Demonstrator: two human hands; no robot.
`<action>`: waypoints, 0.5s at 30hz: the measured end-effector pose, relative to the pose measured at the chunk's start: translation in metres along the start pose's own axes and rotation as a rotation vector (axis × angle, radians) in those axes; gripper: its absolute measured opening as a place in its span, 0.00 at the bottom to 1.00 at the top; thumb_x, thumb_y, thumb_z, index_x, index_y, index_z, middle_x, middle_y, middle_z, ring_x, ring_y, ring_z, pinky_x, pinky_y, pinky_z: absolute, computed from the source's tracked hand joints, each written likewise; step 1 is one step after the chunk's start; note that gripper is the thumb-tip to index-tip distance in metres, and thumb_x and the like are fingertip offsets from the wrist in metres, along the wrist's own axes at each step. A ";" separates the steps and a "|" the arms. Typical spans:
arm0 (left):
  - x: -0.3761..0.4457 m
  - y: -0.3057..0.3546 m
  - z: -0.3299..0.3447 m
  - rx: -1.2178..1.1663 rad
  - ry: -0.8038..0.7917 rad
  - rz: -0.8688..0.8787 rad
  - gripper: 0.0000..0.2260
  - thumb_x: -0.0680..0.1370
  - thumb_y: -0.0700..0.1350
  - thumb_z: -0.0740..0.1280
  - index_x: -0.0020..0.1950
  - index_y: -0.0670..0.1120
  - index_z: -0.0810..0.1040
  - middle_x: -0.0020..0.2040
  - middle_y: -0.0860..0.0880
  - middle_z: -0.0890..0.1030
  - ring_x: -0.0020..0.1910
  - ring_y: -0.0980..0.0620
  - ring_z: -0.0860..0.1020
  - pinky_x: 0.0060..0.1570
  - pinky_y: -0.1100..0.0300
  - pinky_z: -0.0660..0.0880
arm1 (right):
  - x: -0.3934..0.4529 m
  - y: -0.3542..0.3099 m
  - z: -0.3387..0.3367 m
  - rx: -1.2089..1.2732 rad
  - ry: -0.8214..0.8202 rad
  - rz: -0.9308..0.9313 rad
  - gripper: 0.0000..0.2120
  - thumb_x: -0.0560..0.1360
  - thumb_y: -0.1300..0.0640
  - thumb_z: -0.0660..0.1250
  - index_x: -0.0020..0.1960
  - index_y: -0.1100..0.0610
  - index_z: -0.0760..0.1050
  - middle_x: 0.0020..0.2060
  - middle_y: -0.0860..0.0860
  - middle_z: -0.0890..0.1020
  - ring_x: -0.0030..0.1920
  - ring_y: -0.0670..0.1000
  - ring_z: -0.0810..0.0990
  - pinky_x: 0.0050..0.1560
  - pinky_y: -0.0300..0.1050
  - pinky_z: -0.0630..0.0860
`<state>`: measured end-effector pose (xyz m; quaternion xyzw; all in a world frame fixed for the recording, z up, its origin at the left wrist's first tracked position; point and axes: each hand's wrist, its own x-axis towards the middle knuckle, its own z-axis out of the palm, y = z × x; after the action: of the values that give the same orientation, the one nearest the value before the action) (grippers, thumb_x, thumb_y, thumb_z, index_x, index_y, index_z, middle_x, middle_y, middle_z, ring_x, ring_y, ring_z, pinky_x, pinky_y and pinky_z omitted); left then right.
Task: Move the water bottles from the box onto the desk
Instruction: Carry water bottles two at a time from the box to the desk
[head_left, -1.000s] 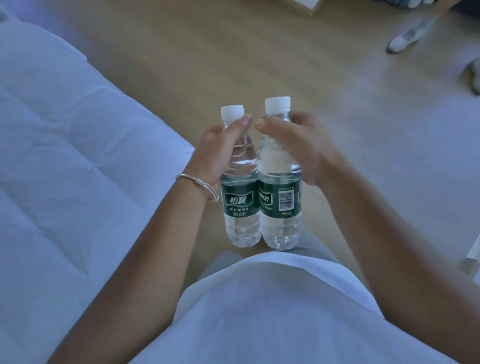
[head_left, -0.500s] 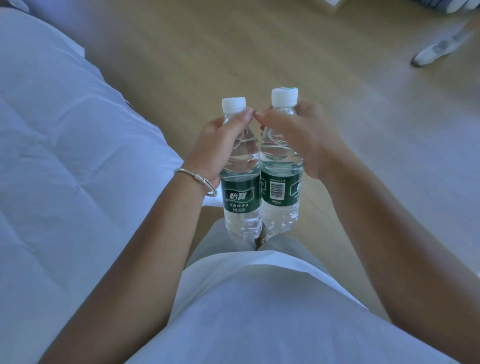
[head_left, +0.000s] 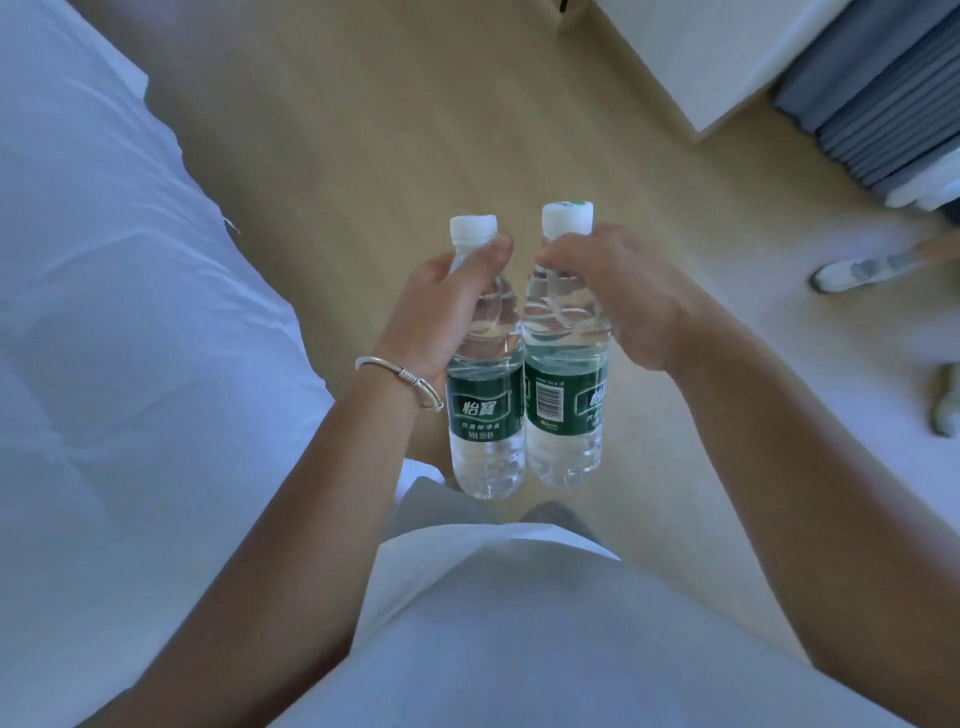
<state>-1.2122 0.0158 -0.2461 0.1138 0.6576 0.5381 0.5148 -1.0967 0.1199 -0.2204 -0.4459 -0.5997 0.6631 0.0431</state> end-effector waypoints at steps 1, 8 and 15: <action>0.016 0.013 -0.003 -0.019 0.012 0.001 0.12 0.78 0.52 0.69 0.40 0.47 0.79 0.36 0.48 0.82 0.37 0.49 0.83 0.44 0.53 0.80 | 0.021 -0.014 -0.004 -0.027 -0.025 0.013 0.18 0.63 0.45 0.69 0.44 0.57 0.74 0.39 0.53 0.79 0.41 0.54 0.79 0.45 0.50 0.74; 0.103 0.086 -0.034 -0.040 0.090 0.014 0.15 0.74 0.59 0.71 0.34 0.50 0.82 0.38 0.46 0.85 0.43 0.43 0.85 0.56 0.41 0.79 | 0.116 -0.092 -0.011 -0.130 -0.111 -0.150 0.08 0.77 0.46 0.69 0.44 0.50 0.79 0.34 0.43 0.83 0.38 0.44 0.81 0.45 0.44 0.77; 0.168 0.150 -0.048 -0.048 0.166 0.062 0.17 0.77 0.56 0.69 0.30 0.50 0.80 0.31 0.49 0.82 0.33 0.49 0.81 0.42 0.55 0.79 | 0.191 -0.151 -0.001 -0.069 -0.028 -0.268 0.12 0.75 0.44 0.70 0.38 0.51 0.78 0.34 0.49 0.81 0.37 0.51 0.81 0.44 0.52 0.78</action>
<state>-1.3856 0.1653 -0.2206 0.0769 0.6809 0.5772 0.4442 -1.2828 0.2753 -0.1977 -0.3536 -0.6770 0.6364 0.1077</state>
